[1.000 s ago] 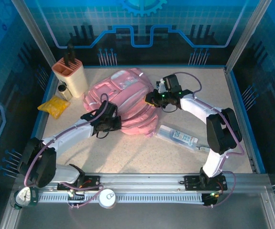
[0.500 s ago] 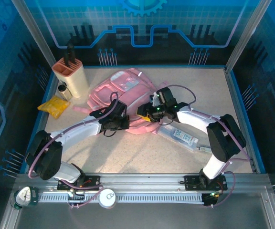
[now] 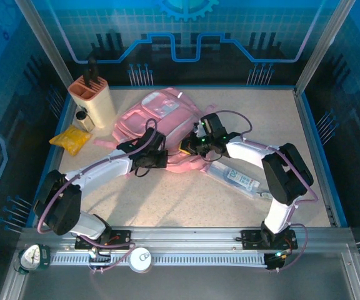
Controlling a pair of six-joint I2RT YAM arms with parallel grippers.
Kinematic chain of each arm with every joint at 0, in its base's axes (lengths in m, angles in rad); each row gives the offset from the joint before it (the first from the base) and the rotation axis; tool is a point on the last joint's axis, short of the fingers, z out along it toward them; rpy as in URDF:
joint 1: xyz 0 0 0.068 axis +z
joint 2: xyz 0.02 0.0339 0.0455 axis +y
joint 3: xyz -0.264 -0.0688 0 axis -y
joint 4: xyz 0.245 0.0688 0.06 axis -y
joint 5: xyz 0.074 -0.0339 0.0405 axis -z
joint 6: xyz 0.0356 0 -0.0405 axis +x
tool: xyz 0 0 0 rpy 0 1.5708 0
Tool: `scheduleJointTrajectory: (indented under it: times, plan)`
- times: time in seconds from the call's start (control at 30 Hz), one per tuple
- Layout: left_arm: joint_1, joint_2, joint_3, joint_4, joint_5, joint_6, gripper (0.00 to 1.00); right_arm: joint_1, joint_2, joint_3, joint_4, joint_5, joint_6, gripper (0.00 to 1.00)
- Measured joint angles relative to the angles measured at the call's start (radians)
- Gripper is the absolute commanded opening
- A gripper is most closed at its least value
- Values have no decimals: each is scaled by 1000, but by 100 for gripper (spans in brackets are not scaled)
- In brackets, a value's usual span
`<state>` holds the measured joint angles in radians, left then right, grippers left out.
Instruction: Pack the student bag
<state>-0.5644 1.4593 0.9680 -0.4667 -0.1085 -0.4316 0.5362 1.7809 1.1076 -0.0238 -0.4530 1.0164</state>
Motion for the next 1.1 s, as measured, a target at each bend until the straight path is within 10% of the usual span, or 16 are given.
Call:
scheduleJointTrajectory:
  times: [0.83,1.1]
  plan:
    - [331,162,136,-50,-13,168,2,-5,-15,-5,-3,8,-51,0]
    - [339,123,117,-45,17,105,48,-6,-101,-16,-93,39,-149,49]
